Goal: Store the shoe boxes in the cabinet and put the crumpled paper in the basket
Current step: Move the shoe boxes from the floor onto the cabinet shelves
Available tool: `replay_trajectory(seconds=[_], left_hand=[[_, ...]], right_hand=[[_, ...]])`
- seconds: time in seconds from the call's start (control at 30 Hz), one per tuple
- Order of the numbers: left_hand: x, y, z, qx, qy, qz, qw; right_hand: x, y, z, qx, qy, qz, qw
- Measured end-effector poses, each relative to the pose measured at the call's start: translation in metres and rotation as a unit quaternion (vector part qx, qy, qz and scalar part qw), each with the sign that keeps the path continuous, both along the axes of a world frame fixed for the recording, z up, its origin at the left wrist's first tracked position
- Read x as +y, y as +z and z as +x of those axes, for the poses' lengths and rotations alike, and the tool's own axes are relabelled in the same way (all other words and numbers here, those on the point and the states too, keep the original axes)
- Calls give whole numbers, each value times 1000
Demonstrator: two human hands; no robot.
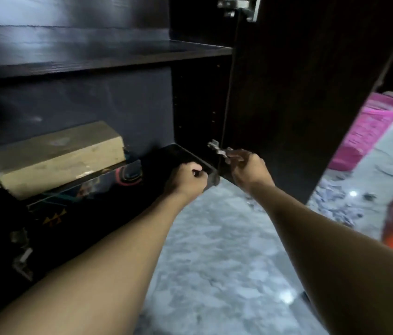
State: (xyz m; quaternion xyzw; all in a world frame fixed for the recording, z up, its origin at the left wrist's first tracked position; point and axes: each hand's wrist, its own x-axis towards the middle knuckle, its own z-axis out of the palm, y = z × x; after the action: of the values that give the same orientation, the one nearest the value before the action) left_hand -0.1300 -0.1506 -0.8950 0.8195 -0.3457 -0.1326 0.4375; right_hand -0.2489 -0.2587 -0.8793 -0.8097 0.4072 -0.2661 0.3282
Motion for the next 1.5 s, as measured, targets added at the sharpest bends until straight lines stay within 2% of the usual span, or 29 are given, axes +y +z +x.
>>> replay_trajectory(seconds=[0.23, 0.4, 0.53, 0.63, 0.7, 0.87, 0.93, 0.97, 1.07, 1.17, 1.23, 1.3, 1.4, 1.5], left_hand=[[-54, -4, -118, 28, -183, 15, 983], [-79, -19, -194, 10, -335, 78, 939], [-102, -37, -256, 28, -406, 142, 902], [-107, -65, -292, 29, -416, 182, 890], [-104, -90, -307, 0, -403, 213, 890], [-79, -148, -314, -65, -339, 283, 895], [-74, -160, -310, -108, -328, 279, 896], [-74, -162, -307, -99, -321, 278, 900], [-79, -163, -294, -24, -326, 269, 906], [-81, -161, -281, -7, -337, 255, 906], [-76, -160, -271, -2, -331, 253, 909], [-66, -161, -257, 3, -323, 255, 912], [-46, -169, -237, 45, -296, 250, 921], [-32, -177, -232, 112, -265, 246, 925]], right_hand=[[5, -12, -159, 39, -195, 3, 980], [22, -33, -263, 65, -285, 23, 956], [39, -66, -333, 84, -364, 104, 922], [43, -92, -362, 156, -379, 209, 888], [45, -105, -371, 175, -384, 255, 870], [58, -138, -394, 292, -394, 256, 833], [64, -148, -399, 291, -400, 287, 821], [65, -152, -399, 289, -402, 292, 818], [65, -160, -392, 282, -423, 279, 815], [64, -160, -391, 266, -453, 256, 811], [64, -157, -395, 256, -441, 240, 826], [67, -157, -402, 228, -410, 210, 858], [74, -164, -411, 134, -387, 158, 898], [84, -176, -409, 55, -412, 156, 896]])
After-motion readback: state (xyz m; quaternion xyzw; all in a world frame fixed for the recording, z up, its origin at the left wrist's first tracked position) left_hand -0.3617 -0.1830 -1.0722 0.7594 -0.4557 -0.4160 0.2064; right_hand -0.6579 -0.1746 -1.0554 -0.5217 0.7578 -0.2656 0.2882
